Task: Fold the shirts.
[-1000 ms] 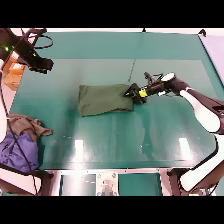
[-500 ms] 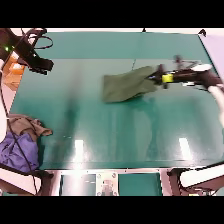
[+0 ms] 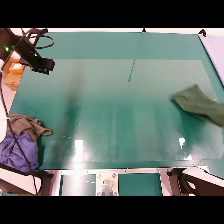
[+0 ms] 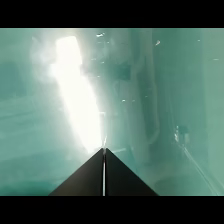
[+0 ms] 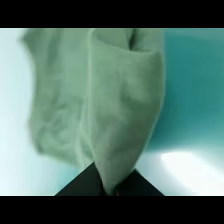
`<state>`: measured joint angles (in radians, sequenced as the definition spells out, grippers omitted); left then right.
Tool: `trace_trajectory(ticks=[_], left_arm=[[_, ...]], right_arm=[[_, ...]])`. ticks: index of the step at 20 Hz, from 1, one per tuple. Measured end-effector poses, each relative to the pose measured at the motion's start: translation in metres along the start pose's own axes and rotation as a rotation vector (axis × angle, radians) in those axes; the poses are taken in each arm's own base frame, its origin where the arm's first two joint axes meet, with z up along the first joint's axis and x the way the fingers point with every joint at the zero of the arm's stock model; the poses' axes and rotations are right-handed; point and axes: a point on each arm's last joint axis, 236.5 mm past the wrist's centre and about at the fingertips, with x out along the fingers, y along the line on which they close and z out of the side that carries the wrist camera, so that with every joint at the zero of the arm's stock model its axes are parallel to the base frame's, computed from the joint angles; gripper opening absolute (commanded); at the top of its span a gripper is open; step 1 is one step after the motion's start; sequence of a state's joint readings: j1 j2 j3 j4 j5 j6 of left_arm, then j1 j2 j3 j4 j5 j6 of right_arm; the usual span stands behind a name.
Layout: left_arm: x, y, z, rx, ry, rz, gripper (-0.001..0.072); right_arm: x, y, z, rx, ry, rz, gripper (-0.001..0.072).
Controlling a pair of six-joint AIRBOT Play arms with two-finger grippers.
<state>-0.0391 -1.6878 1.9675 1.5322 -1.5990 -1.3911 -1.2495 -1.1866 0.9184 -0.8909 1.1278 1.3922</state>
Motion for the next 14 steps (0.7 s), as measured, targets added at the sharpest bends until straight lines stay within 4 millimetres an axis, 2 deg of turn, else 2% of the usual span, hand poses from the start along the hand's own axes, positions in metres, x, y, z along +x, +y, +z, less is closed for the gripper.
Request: trace_trajectory(ticks=[2, 4, 5, 6, 7, 9, 11, 12, 14], left_arm=[[0.000, -0.002, 0.002, 0.000, -0.008, -0.009, 0.0024], [0.000, -0.004, 0.003, 0.001, -0.011, -0.015, 0.0024], [0.000, -0.004, 0.003, 0.001, -0.013, -0.017, 0.0024], [0.000, -0.004, 0.003, 0.001, -0.014, -0.018, 0.0024], [0.000, -0.005, 0.004, 0.001, -0.017, -0.020, 0.0024], [0.000, -0.005, 0.005, 0.002, -0.019, -0.020, 0.0024], [0.000, -0.005, 0.005, 0.002, -0.020, -0.021, 0.0024], [0.000, -0.005, 0.005, 0.002, -0.020, -0.022, 0.0024], [0.000, -0.005, 0.004, 0.003, -0.017, -0.022, 0.0024]], right_arm=[[-0.014, -0.058, -0.002, 0.135, -0.064, -0.057, 0.0016], [-0.015, -0.099, -0.017, 0.241, -0.093, -0.096, 0.0019], [-0.013, -0.111, -0.026, 0.279, -0.096, -0.106, 0.0040], [-0.009, -0.122, -0.035, 0.313, -0.097, -0.116, 0.0276], [-0.008, -0.129, -0.040, 0.328, -0.099, -0.126, 0.0441], [-0.009, -0.135, -0.045, 0.327, -0.096, -0.134, 0.0378], [-0.023, -0.135, -0.041, 0.311, -0.073, -0.155, 0.0347], [-0.035, -0.133, -0.039, 0.321, -0.053, -0.177, 0.0224], [-0.063, -0.126, -0.030, 0.356, -0.030, -0.225, 0.0120]])
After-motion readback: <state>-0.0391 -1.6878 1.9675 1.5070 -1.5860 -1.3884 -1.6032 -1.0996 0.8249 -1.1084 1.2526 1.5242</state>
